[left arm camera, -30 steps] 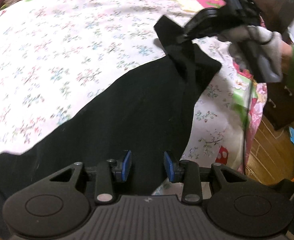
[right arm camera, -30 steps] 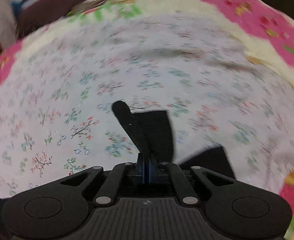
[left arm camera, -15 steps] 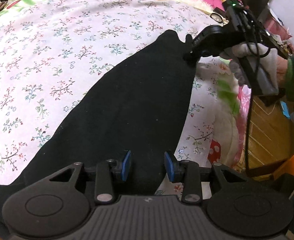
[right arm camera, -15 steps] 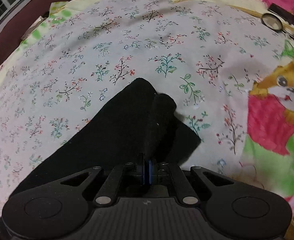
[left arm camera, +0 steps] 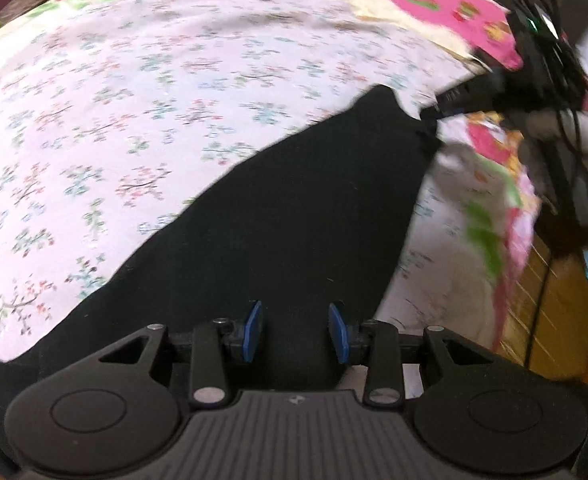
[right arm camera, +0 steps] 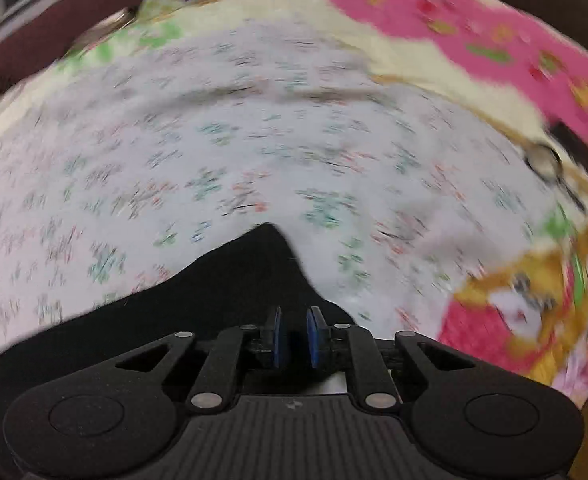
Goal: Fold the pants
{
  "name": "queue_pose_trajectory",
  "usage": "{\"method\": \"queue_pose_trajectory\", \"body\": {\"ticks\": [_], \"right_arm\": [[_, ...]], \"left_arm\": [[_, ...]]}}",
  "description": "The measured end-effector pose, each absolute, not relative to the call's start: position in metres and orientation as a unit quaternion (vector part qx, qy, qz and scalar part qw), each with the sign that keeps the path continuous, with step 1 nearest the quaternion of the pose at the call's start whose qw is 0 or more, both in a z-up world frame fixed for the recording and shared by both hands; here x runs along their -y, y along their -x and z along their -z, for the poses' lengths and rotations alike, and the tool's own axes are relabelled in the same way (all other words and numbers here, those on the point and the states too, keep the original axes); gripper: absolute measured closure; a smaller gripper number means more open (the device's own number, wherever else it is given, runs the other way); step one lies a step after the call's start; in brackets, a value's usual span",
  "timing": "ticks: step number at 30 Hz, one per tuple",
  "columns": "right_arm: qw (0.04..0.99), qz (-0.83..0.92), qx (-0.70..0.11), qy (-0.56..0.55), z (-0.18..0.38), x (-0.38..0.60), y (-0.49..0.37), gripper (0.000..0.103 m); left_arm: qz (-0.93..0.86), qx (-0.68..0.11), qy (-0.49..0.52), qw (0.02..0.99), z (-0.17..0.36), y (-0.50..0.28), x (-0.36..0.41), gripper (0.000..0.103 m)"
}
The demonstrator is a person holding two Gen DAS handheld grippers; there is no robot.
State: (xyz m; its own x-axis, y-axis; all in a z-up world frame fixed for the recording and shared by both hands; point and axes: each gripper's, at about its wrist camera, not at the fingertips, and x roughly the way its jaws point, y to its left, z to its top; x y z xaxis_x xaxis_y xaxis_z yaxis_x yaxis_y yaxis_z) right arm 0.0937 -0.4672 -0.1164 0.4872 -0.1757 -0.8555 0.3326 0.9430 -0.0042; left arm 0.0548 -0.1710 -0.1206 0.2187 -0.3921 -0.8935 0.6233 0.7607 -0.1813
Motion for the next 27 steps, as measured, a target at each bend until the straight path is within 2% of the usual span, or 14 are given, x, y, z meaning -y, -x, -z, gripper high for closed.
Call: {"method": "queue_pose_trajectory", "body": {"ticks": [4,7,11,14,21,25,27], "right_arm": [[0.816,0.135,-0.554,-0.094,0.154,0.471,-0.109,0.103],[0.812,0.110,-0.571,-0.050,0.158,0.466,-0.114,0.103],[0.845,0.069,-0.530,0.027,0.126,0.444,-0.119,0.095],[0.865,-0.004,-0.501,0.039,0.099,0.413,-0.127,0.094],[0.837,-0.225,-0.499,0.008,0.084,0.275,-0.140,0.085],[0.806,-0.353,-0.476,0.009,0.076,0.162,-0.138,0.082],[0.792,-0.399,-0.462,0.016,0.077,0.107,-0.142,0.077]], "left_arm": [[0.268,-0.544,-0.091,0.790,0.131,-0.059,0.157,0.058],[0.198,-0.569,-0.094,0.792,0.147,-0.060,0.139,0.058],[0.098,-0.603,-0.050,0.790,0.157,-0.053,0.101,0.058],[0.057,-0.596,-0.033,0.800,0.148,-0.040,0.078,0.058],[-0.012,-0.561,0.043,0.826,0.118,-0.011,-0.003,0.057],[-0.023,-0.535,0.015,0.844,0.115,0.003,-0.045,0.056],[-0.020,-0.523,0.019,0.852,0.113,0.010,-0.063,0.056]]}}
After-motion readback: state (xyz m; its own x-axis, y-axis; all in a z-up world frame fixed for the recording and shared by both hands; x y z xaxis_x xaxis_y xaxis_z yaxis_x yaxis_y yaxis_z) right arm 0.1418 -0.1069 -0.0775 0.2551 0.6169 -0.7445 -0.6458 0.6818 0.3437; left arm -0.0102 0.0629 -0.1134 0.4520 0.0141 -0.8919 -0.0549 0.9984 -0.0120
